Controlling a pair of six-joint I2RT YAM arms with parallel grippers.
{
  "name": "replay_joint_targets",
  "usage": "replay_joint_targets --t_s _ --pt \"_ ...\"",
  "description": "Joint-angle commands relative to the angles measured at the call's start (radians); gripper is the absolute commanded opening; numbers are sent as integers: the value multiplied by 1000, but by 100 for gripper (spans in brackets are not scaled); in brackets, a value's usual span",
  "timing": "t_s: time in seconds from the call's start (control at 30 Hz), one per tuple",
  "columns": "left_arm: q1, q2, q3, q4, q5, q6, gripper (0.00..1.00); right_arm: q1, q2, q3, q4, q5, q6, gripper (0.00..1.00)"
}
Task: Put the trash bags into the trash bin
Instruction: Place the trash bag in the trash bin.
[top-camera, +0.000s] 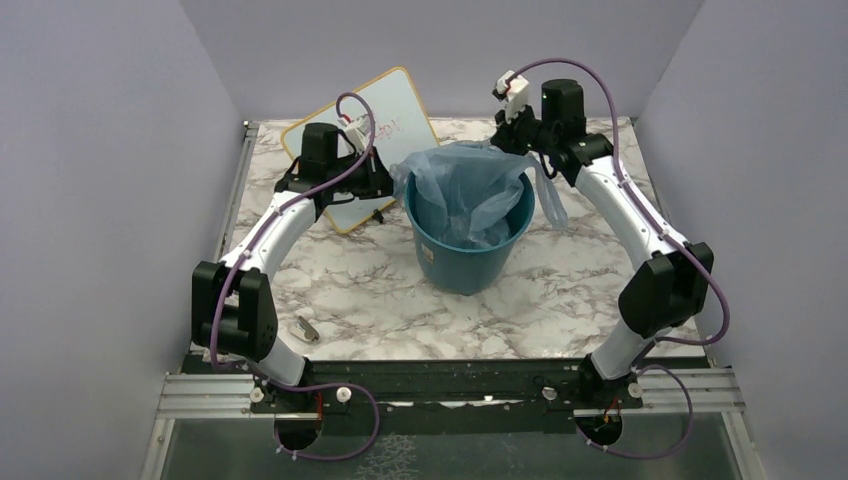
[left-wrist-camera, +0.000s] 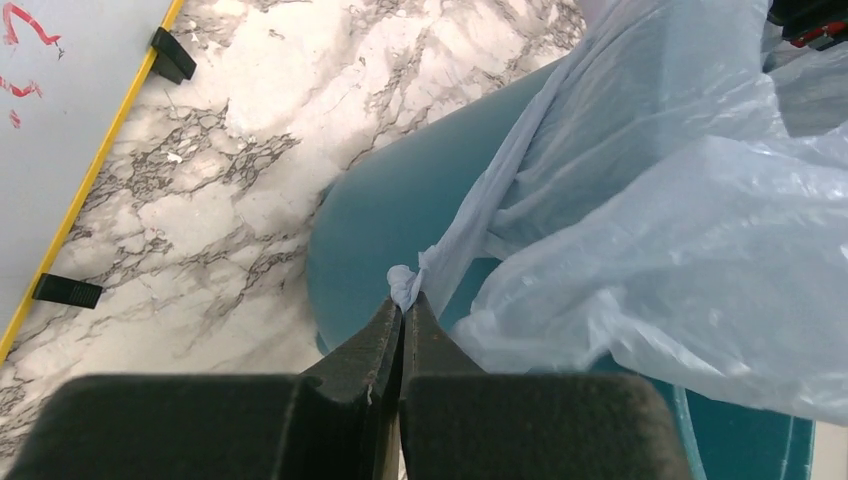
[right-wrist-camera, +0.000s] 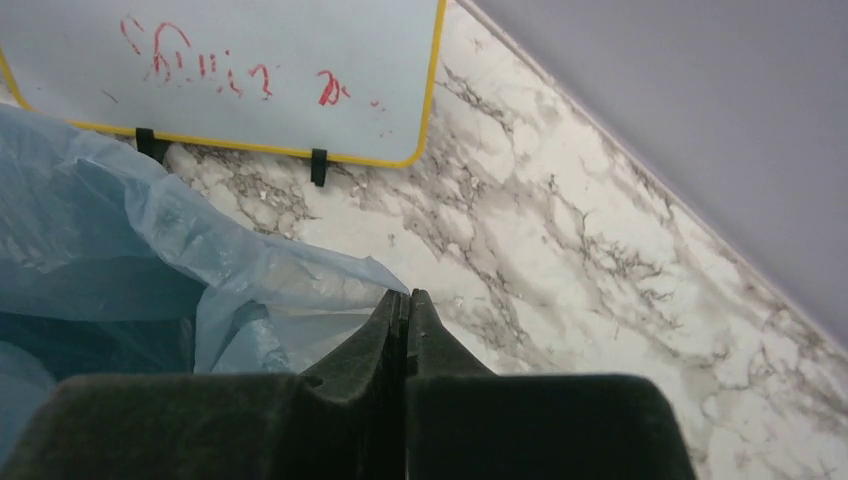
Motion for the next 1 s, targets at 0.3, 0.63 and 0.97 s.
replay_joint_targets --t_s 0.3,0.63,0.97 --pt "-1 -8 -59 9 -7 22 0 -22 -146 -69 65 315 212 61" --pt "-1 -17 -44 38 13 -10 0 -77 -236 -38 -62 503 377 74" --pt "-1 -12 -30 39 37 -16 0 -479 -426 -370 -59 6 977 76"
